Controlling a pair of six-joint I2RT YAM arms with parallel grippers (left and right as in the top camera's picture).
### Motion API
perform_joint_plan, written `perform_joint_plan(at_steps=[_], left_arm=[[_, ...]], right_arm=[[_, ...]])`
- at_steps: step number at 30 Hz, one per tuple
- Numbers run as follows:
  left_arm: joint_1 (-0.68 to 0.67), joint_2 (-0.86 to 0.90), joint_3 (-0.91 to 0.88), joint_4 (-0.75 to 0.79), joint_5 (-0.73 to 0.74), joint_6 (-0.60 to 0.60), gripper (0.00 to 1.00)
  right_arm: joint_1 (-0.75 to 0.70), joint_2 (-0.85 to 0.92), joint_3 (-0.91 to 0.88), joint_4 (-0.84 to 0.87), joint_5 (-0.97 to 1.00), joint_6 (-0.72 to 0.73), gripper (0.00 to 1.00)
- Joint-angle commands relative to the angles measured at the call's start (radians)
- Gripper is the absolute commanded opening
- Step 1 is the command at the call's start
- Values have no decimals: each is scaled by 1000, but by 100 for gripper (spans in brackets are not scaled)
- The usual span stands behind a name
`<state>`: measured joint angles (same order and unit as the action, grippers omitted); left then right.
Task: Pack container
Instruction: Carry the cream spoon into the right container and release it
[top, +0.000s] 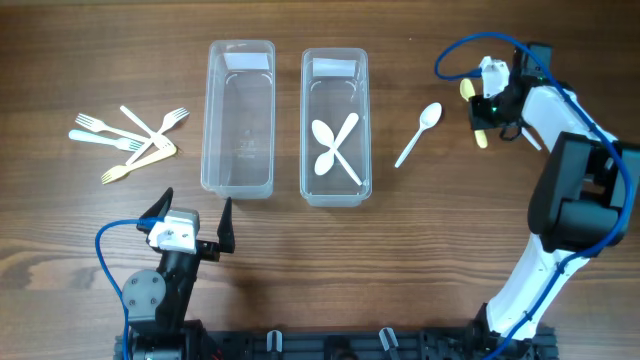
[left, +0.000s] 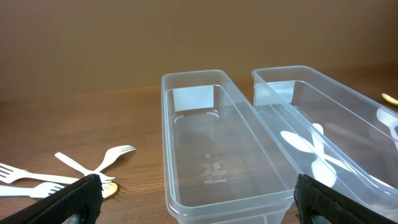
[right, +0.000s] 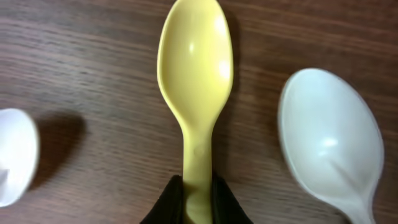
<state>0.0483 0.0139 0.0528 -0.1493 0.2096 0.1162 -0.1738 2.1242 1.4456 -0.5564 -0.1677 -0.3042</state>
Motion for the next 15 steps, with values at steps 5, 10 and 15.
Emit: perform_joint_plan(at_steps=[5,10,15], left_arm=[[6,-7,-7,3,2,14,100],[6,-7,-7,3,2,14,100],[6,-7,-7,3,2,14,100]], right_arm=[[180,-314,28,-32,-13,130,4],[362,-425,28,-88,-18,240,4],[583,-371,4,-46,-17,437,4]])
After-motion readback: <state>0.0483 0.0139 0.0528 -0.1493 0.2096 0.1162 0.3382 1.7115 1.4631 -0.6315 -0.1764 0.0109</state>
